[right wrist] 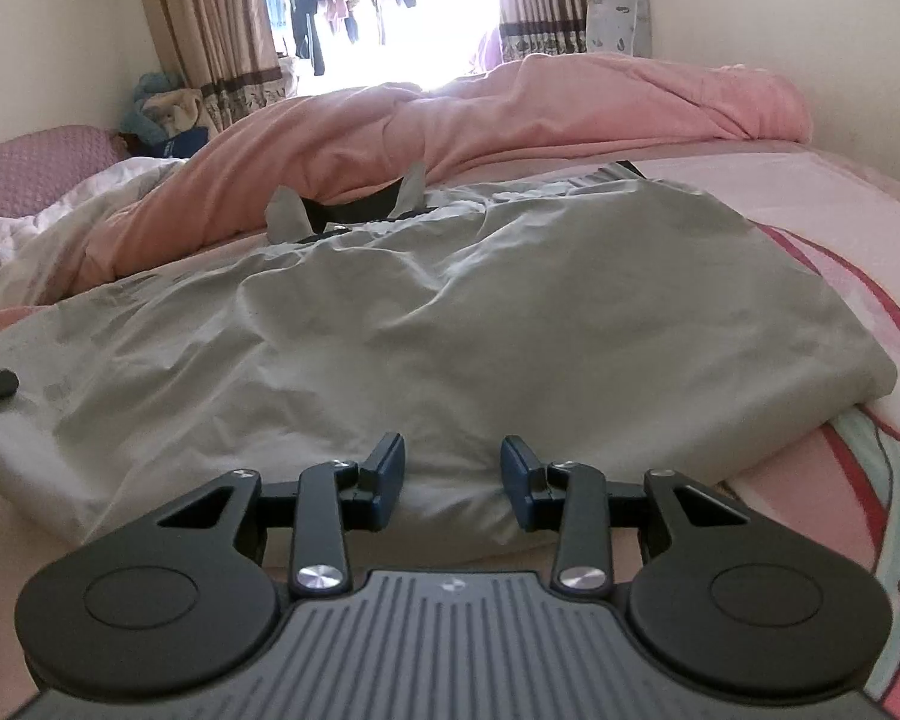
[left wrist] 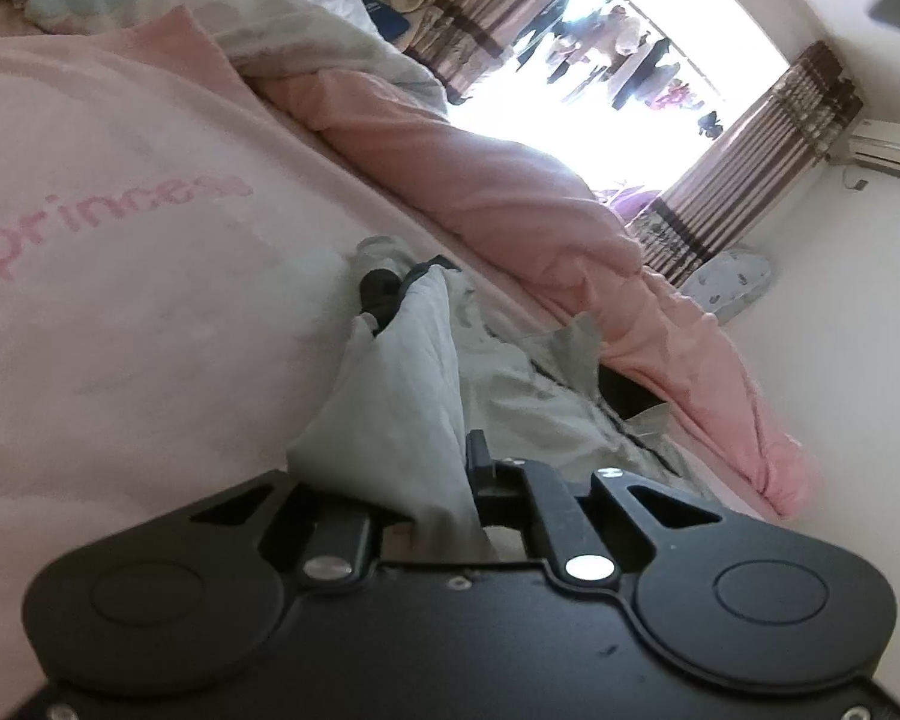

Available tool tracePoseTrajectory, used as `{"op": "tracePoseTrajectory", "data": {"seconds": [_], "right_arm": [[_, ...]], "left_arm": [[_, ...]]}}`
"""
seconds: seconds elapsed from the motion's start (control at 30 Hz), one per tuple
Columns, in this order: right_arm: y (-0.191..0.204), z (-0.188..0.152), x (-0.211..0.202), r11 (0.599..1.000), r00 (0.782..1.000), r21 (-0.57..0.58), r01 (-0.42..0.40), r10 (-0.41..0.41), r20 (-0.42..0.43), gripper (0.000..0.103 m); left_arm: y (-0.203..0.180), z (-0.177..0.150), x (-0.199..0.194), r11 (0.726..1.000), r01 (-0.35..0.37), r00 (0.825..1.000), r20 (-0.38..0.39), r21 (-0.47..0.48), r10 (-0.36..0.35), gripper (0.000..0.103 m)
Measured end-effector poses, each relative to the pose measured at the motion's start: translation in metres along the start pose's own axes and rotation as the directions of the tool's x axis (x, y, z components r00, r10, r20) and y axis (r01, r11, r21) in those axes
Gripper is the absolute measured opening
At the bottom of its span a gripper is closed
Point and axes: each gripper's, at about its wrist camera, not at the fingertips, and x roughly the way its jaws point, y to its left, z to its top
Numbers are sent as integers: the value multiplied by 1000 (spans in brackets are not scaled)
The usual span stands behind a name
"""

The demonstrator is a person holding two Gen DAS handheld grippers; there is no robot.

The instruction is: Fold large clothes

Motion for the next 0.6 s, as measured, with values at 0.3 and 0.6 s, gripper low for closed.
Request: {"op": "tracePoseTrajectory", "data": {"seconds": [0.3, 0.6], "right_arm": [[-9, 5, -7, 999, 999, 31, -41, 41, -20, 44], [-87, 31, -37, 989, 998, 138, 46, -52, 41, 44]], "left_arm": [[-57, 3, 3, 988, 129, 991, 14, 83, -131, 3], [-184, -34, 30, 876, 435, 901, -102, 208, -423, 3]]}}
